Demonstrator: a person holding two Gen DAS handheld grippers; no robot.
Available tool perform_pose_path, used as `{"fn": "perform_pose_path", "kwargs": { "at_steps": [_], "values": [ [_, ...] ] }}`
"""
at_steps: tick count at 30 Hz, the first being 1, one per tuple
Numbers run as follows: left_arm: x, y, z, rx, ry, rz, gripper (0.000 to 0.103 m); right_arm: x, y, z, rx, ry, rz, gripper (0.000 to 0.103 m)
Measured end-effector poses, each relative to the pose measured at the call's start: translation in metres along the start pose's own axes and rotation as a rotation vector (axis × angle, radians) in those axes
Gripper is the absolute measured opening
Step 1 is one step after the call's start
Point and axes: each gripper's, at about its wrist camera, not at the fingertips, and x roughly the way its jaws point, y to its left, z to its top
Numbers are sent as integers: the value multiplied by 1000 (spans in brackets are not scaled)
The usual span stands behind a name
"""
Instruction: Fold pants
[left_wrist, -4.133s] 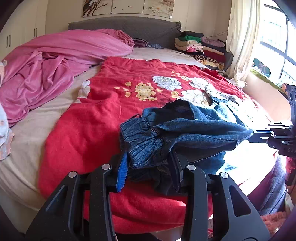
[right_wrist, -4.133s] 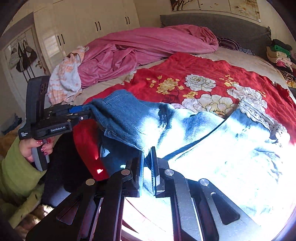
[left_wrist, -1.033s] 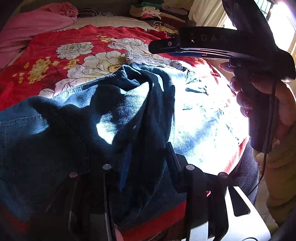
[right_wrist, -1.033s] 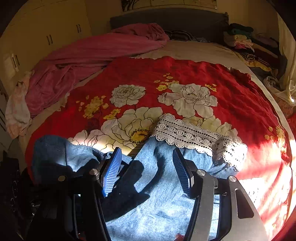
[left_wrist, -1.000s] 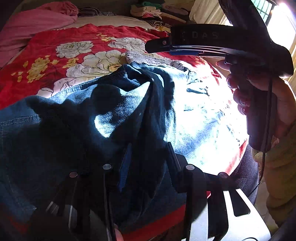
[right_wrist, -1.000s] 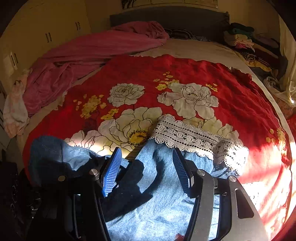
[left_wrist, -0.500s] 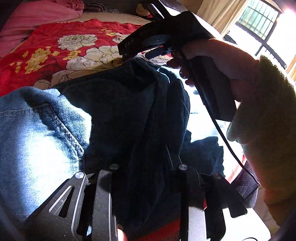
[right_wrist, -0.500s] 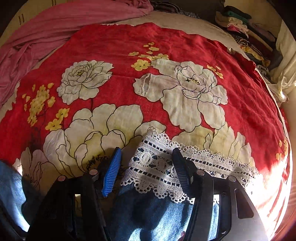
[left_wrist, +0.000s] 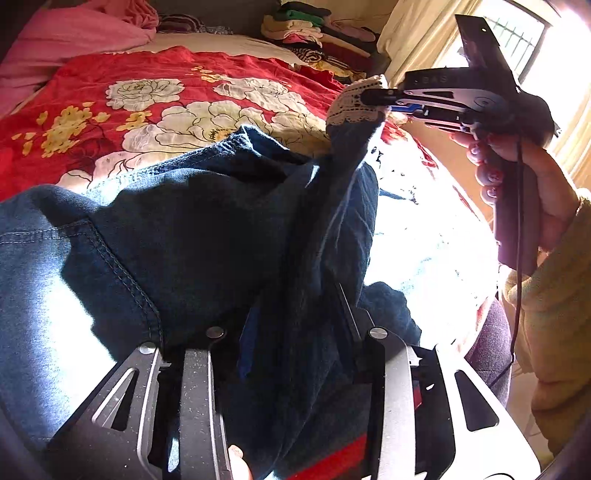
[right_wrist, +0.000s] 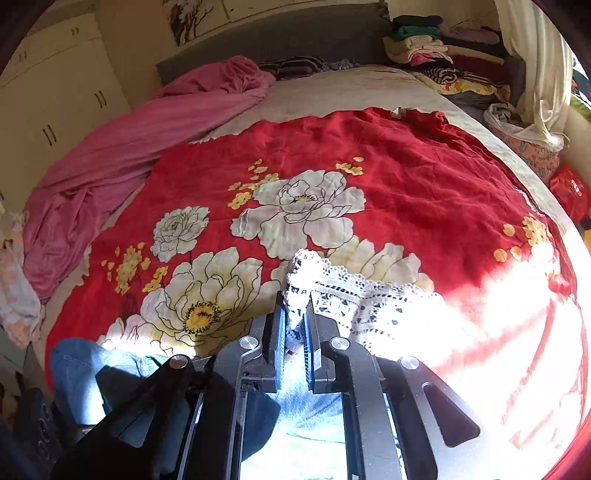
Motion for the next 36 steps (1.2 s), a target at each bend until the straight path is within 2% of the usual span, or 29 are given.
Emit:
{"fn": "perform_pose_path", "kwargs": {
  "at_steps": [4, 5, 6, 11, 15, 21, 28, 36],
  "values": [
    [0, -8, -2, 32, -6, 3, 29, -43, -30, -21, 107, -58, 15, 7],
    [0, -10, -2, 47, 0, -3, 26, -51, -36, -28, 131, -66, 17, 7],
    [0, -13, -4, 57, 11, -18, 15, -59, -43, -34, 153, -71, 14, 7],
    [-13, -25, -9, 122, 18, -34, 3, -91, -63, -79, 233, -81, -1, 7],
    [-21, -25, -11, 169, 17, -14, 2, -111, -73, -122, 285, -67, 3, 7],
    [-11, -29, -22, 211, 73, -7, 2, -101, -95, -171, 361, 14, 3, 7],
    [-7, -35, -25, 239, 64, -11, 2, -104, -104, -176, 406, -9, 26, 15],
    [-35, -40, -22, 280, 42, -44, 0, -121, -98, -175, 376, -17, 62, 11]
  ]
}}
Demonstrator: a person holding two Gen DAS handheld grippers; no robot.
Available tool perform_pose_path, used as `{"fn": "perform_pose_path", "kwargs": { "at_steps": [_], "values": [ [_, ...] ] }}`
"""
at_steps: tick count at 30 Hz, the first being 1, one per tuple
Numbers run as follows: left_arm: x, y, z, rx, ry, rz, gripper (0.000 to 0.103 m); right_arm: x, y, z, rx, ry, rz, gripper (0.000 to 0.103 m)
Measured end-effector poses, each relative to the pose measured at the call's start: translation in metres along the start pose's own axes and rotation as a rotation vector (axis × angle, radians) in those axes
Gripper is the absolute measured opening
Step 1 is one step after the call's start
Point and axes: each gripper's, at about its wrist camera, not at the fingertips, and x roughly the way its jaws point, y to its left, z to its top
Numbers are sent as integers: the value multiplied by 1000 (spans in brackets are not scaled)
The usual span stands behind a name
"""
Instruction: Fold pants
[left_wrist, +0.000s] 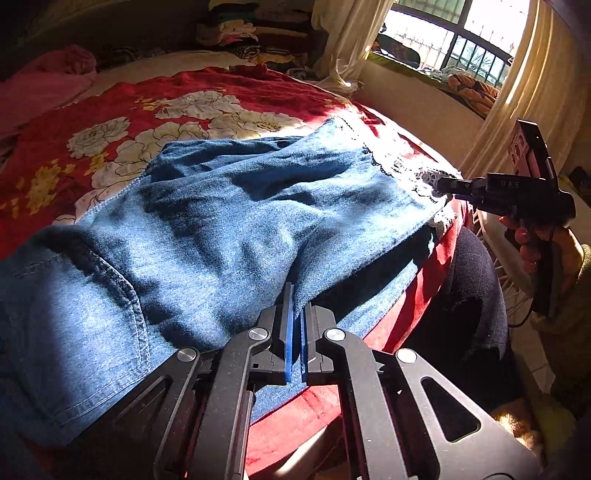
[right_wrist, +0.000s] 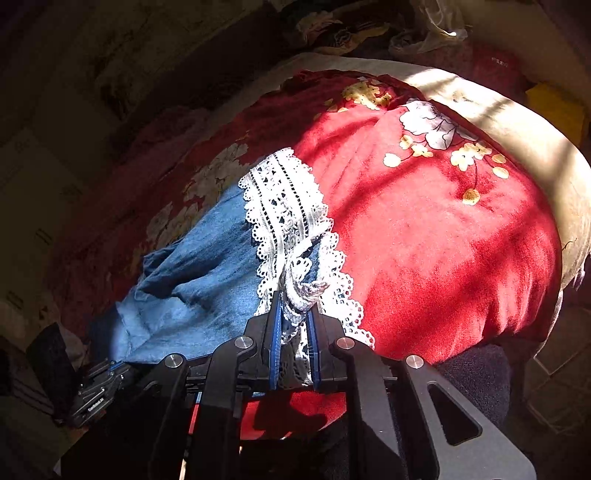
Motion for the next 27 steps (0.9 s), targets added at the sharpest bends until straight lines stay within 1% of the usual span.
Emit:
{"fn": "perform_pose_path", "kwargs": {
  "at_steps": [2, 4, 9, 15, 17, 18, 19, 21, 23, 24, 25, 27],
  "values": [
    [-9, -3, -2, 21, -10, -5, 0, -5, 0, -3, 2, 9, 5, 11],
    [-11, -5, -6, 28, -3, -14, 0, -3, -2, -8, 7, 31, 3, 11],
    [10, -1, -19, 15, 58, -8, 0, 10, -17, -20, 40, 85, -25, 11],
    [22, -3, -24, 30, 90, 10, 0, 8, -22, -21, 51, 94, -19, 12],
    [24, -2, -25, 26, 95, 11, 0, 2, -21, -20, 42, 90, -31, 16],
    [25, -2, -25, 26, 96, 13, 0, -3, -21, -18, 32, 79, -52, 21],
    [25, -2, -25, 27, 95, 15, 0, -10, -20, -16, 19, 60, -79, 28],
    [26, -2, -25, 26, 94, 16, 0, -26, -19, -10, -1, 11, -115, 33],
    [26, -3, -26, 28, 93, 14, 0, -39, -9, -5, -45, -42, -87, 33],
    [26, -4, -26, 27, 92, 11, 1, -40, 0, -3, -75, -48, -60, 35],
    [26, -4, -27, 23, 90, 1, 2, -37, 11, -3, -107, -45, -39, 43],
    [21, -4, -29, 4, 75, -32, 13, -19, 34, -5, -175, -7, -4, 45]
  ]
}}
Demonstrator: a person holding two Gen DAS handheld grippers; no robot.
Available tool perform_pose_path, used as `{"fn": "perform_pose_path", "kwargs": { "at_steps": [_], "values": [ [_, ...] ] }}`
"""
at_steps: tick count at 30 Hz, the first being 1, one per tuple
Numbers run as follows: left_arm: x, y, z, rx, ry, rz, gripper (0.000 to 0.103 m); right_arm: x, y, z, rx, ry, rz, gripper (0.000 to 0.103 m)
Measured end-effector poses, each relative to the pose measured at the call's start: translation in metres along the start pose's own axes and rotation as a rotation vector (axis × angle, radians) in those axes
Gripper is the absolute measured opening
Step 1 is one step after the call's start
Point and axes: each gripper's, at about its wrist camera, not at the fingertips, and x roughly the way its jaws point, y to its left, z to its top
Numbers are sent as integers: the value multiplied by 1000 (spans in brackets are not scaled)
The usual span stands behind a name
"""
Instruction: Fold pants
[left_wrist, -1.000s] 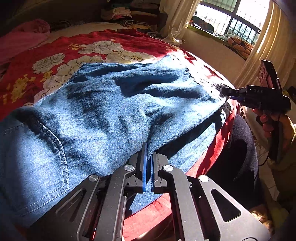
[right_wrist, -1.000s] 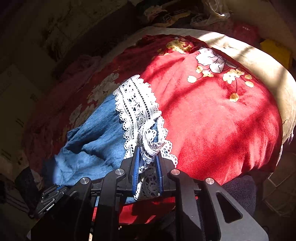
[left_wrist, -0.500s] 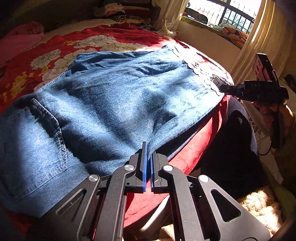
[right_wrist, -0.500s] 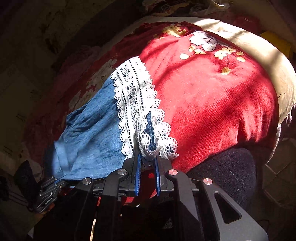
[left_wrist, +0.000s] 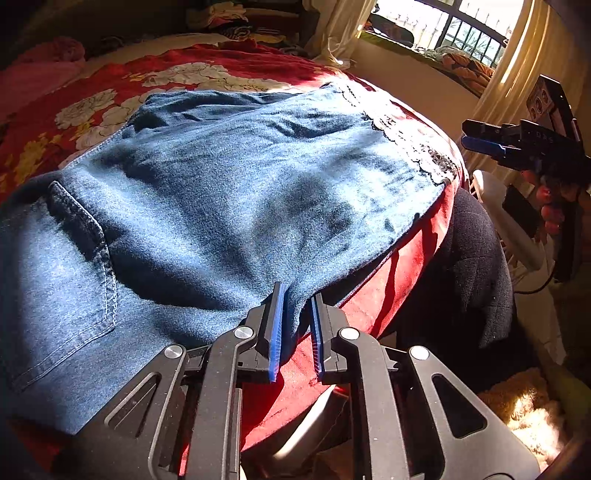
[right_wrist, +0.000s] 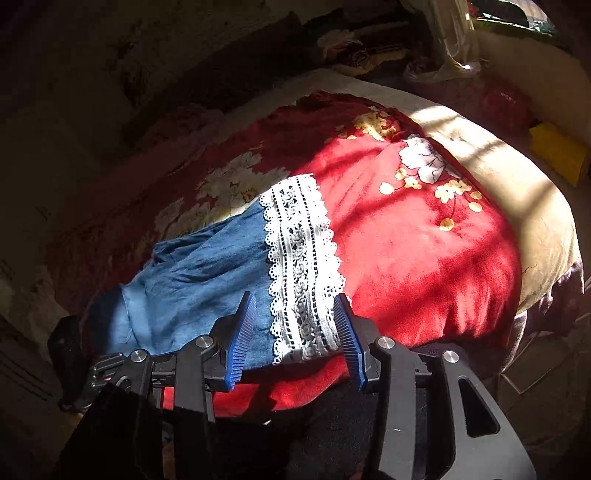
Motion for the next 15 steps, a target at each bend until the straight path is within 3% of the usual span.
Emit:
{"fn": "perform_pose_path", "kwargs": {
  "at_steps": [3, 5, 8, 12, 15],
  "values": [
    [-15, -1, -5, -16, -34, -6, 25, 41, 22, -5, -70, 94, -3, 45],
    [-33, 4, -8, -39, -66, 16, 26, 65, 22, -11, -101, 158, -96, 45],
    [-74, 29, -15, -125, -145, 77, 35, 74, 21, -17, -137, 154, -108, 46],
    [-127, 82, -28, -297, -252, 290, 51, 69, 13, -16, -105, 142, -68, 45],
    [-142, 122, -36, -400, -241, 453, 60, 66, 9, -17, -85, 135, -57, 45]
  ]
}}
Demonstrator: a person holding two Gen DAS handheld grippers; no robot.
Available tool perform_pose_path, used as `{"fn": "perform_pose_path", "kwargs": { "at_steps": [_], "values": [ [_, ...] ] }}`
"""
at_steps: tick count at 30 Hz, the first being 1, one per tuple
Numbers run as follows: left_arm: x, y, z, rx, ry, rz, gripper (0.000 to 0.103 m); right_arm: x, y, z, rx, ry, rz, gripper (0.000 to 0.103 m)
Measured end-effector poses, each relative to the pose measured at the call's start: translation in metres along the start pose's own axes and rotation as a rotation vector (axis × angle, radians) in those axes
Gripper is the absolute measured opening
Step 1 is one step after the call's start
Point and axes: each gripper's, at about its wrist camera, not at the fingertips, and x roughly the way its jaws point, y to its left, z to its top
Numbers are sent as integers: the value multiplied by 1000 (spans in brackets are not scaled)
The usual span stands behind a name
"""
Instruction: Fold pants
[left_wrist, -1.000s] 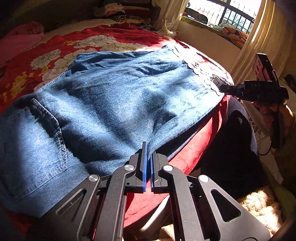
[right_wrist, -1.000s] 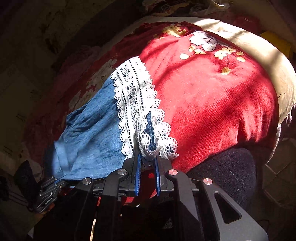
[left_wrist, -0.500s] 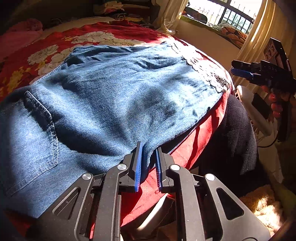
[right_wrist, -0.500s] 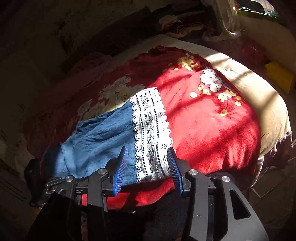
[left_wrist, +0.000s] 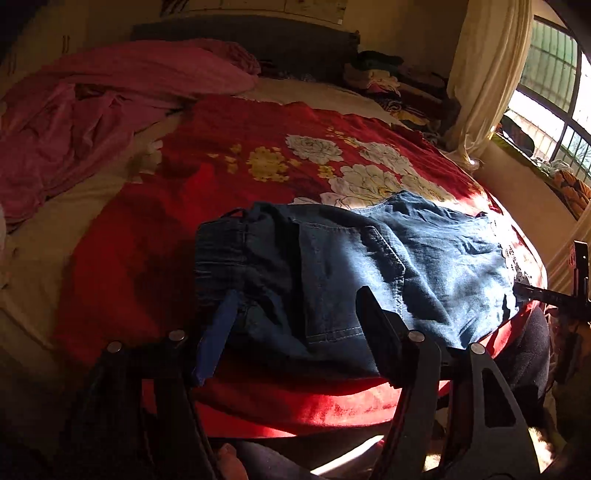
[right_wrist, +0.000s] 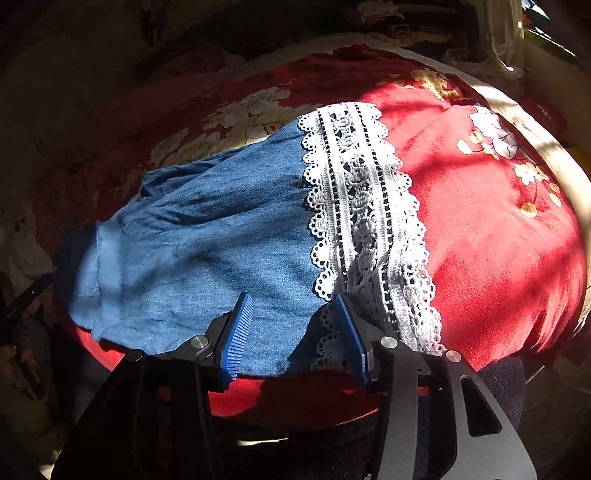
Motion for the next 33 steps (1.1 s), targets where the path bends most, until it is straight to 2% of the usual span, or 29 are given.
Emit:
{"fn": "perform_pose_path", "kwargs": {
  "at_steps": [1, 3, 5, 6, 7, 8, 11, 13, 15, 18, 21, 23, 25, 27, 30, 33],
  "values": [
    [3, 9, 1, -19, 3, 26, 61, 0, -1, 0, 4, -1, 3, 45],
    [12, 21, 2, -56, 9, 52, 73, -2, 0, 0, 3, -1, 2, 45],
    [26, 26, 2, -81, 23, 70, 74, -1, 0, 0, 3, 1, 0, 45],
    [33, 25, 2, -93, 31, 63, 65, -1, 1, 0, 0, 1, -3, 45],
    [41, 24, 3, -107, 49, 60, 42, 0, 1, 0, -2, 2, -5, 45],
    [48, 23, 5, -123, 71, 51, 32, 0, 1, 0, -2, 1, -5, 45],
    [48, 16, 14, -95, 42, 64, 31, -1, 1, -1, -5, 1, -5, 45],
    [36, 20, 21, -94, -8, 87, 31, -2, 0, -1, -5, 0, -3, 45],
    [32, 23, 23, -61, -20, 123, 31, -1, 0, -2, -2, -2, -3, 45],
    [49, 28, 11, -48, 41, 132, 33, 2, 2, -4, -19, -2, -19, 46],
    [55, 33, 3, -79, 53, 121, 34, 2, 1, -4, -16, -4, -12, 46],
    [51, 36, 3, -99, 51, 119, 39, 1, 0, -5, -15, -6, 2, 46],
    [44, 40, 3, -122, 48, 116, 50, -2, -2, -5, -15, -12, 16, 46],
    [30, 43, 2, -141, 30, 119, 55, -11, -2, -3, -8, -32, 40, 46],
    [3, 37, 4, -114, -18, 172, 56, -30, -3, 6, -20, -84, 52, 46],
    [-16, 23, 18, -81, -73, 152, 56, -42, -11, 30, -32, -132, 51, 46]
  ]
}}
